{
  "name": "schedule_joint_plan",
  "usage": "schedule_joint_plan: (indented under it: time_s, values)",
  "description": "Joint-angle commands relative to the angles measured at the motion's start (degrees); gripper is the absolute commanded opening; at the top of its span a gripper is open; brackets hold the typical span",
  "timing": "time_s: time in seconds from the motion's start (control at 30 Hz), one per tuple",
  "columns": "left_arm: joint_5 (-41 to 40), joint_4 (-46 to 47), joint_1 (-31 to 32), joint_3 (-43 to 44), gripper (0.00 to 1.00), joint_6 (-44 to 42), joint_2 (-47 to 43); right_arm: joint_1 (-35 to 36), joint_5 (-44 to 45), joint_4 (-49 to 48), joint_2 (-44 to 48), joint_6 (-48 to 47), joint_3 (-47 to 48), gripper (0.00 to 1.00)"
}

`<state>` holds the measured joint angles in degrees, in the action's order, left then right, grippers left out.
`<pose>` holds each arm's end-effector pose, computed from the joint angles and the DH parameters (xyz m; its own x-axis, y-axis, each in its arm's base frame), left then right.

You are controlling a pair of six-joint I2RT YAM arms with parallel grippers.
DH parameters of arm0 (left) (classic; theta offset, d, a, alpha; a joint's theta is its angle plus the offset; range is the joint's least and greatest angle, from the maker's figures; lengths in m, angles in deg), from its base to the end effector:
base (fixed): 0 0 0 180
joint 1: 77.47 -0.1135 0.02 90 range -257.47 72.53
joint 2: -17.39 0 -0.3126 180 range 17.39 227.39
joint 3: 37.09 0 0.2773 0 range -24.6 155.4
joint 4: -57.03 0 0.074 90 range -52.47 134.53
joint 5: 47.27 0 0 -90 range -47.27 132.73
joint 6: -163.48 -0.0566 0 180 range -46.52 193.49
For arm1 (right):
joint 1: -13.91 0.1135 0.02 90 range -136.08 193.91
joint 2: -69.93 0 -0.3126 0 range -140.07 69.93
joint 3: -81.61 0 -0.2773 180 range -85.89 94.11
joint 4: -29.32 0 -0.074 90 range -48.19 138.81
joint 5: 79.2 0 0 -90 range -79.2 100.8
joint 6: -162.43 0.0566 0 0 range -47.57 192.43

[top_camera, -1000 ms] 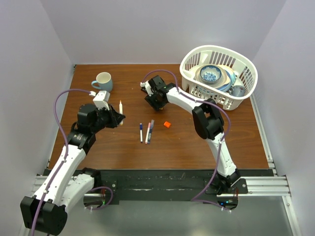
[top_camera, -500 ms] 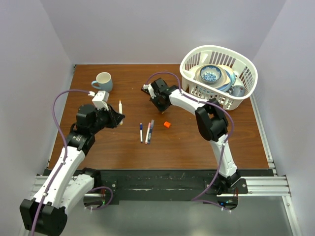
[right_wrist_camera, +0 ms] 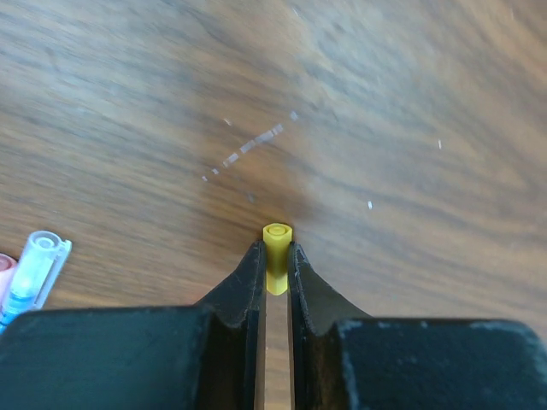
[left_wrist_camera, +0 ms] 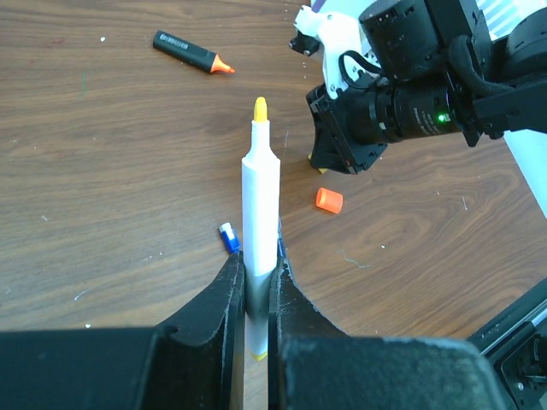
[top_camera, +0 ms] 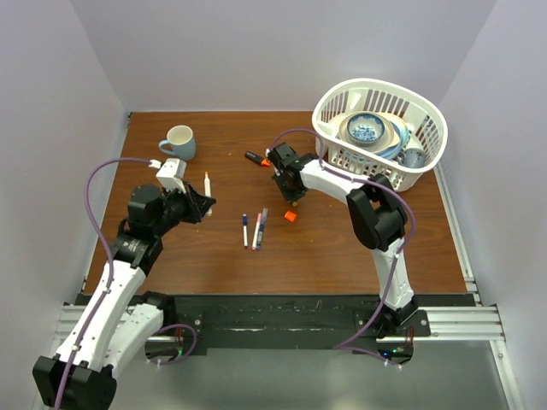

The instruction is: Insert the pens into the pen caps

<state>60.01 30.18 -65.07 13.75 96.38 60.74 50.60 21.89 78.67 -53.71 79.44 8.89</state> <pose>0.1804 -0.0569 0.3218 -0.4845 -0.2739 -0.8308 0.3150 0.8314 -0.4578 0.4175 0.2975 0.1776 -0.7892 -0.4387 -0.4297 -0.4298 0.8944 -0.1238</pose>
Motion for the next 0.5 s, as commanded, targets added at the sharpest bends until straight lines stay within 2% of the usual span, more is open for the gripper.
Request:
schedule_joint_plan:
  time_s: [0.0,0.2,0.33,0.47]
  values:
    - [1.5,2.7,0.1,-0.5,0.00,-1.4,0.2,-0.2,2.6,1.3,3.0,5.2,-3.5,0.04]
    - [3.4,3.9,0.1,-0.8,0.00,-1.0,0.5,-0.3,4.2,-0.6,4.5,6.0,-5.0,0.04]
    - [9.4,4.9,0.4,-1.1,0.00,0.8,1.4,-0.3,3.9,-0.6,6.6,6.3,-3.6,0.03]
    - [10.7,6.6,2.3,-1.8,0.00,3.8,1.0,0.2,1.0,-4.9,10.7,9.9,-8.0,0.03]
